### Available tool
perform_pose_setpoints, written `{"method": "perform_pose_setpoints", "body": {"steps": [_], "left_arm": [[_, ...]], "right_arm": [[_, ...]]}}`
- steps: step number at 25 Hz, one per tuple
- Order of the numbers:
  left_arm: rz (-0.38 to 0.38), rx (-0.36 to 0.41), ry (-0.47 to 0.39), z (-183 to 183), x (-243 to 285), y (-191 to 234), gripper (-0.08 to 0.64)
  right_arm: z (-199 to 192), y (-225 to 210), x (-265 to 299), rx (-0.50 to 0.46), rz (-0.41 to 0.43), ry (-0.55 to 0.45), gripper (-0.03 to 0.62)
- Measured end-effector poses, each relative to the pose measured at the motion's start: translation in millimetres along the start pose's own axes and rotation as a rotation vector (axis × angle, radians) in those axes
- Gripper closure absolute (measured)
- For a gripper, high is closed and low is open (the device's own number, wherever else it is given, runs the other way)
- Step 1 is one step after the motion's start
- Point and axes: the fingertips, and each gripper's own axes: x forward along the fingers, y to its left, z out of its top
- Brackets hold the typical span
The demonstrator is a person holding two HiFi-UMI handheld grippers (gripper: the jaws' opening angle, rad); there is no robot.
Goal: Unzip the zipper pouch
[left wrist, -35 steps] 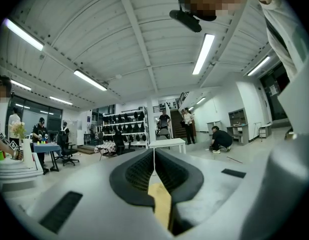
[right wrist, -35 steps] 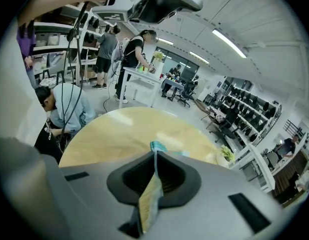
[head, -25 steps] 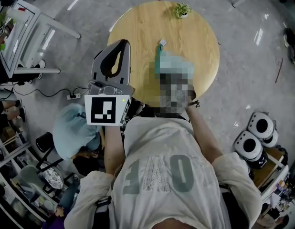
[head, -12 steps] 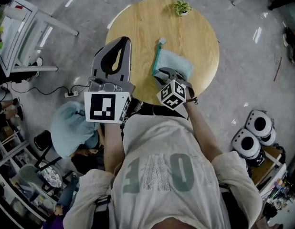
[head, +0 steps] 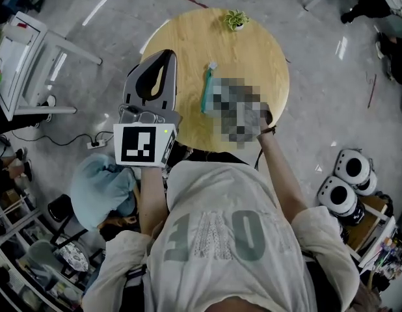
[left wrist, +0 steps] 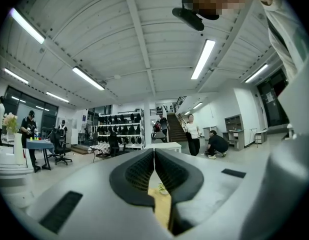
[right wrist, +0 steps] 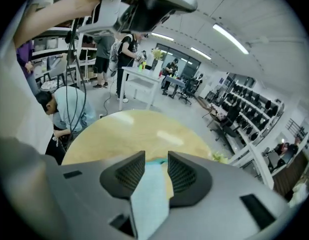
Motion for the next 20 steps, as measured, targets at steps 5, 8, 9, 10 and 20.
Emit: {"method": "perform_pose_setpoints", "body": {"steps": [5, 8, 9, 10, 20], "left_arm": [[-0.006, 0.023, -0.038, 19.5, 9.2, -3.1, 0.531], [-0.006, 0.041, -0.067, 34.4, 14.5, -5.6, 0.531], [-0.005, 0.048, -0.078, 39.3, 15.6, -5.8, 0.531], [-0.003, 0.056, -0.089, 43.9, 16.2, -6.0, 0.531], [-0.011, 0.110, -0.217, 87.6, 17.6, -27.7, 0.532]], "right_arm": [[41.9, -75.6, -50.7, -0.005, -0.186, -0.112, 0.443], [66.0, -116.0, -92.2, 0.006, -0.317, -0.195, 0.443], [74.0, -126.8, -106.3, 0.012, -0.358, -0.225, 0.443], [81.7, -136.1, -120.7, 0.023, -0.395, -0.258, 0.443], [115.8, -177.3, -256.9, 0.301, -0.667, -0.724, 0.545]]}}
